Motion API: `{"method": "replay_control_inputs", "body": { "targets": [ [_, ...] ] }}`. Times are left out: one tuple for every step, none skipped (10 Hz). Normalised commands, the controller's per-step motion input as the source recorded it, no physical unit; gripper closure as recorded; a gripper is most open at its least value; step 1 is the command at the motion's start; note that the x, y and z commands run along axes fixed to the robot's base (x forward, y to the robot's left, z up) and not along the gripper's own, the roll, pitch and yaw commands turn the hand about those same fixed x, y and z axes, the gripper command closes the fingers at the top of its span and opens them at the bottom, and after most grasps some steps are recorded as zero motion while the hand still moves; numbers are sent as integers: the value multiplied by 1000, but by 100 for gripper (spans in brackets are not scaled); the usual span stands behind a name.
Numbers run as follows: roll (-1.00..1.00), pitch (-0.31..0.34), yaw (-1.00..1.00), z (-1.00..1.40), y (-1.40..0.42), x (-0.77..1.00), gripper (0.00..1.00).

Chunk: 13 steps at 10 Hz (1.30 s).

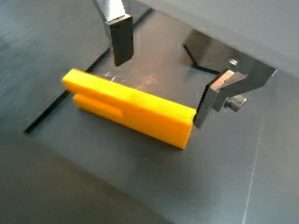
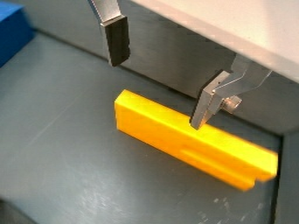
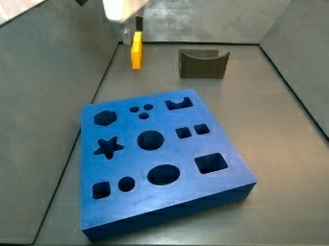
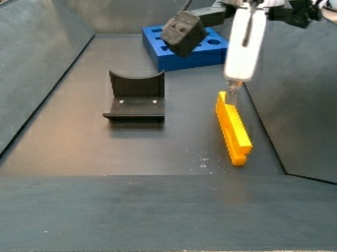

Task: Pick up the double-square object. Move up. Rotate the double-square object. Place the double-square object on the fixture. Regrasp the double-square object. Move to above the board. Insert the double-square object.
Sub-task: Rotate the double-square object.

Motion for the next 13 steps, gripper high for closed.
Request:
{"method": "replay_control_inputs", "body": {
  "targets": [
    [2, -9, 1000, -36, 1, 41, 0],
    [2, -10, 1000, -36, 1, 41, 0],
    [2, -10, 1000, -36, 1, 41, 0],
    [3, -11, 1000, -35, 1, 41, 0],
    [3, -11, 1000, -35, 1, 41, 0],
    [3, -12, 1000, -35, 1, 41, 0],
    [3, -12, 1000, -35, 1, 41, 0],
    [3, -13, 1000, -35, 1, 40, 0],
    [3, -13, 1000, -34, 1, 41, 0],
    [3, -15, 1000, -34, 1, 40, 0],
    [4, -15, 1000, -34, 0, 40, 0],
    [4, -16, 1000, -34, 0, 40, 0],
    [4, -17, 1000, -34, 0, 40, 0]
  ]
}}
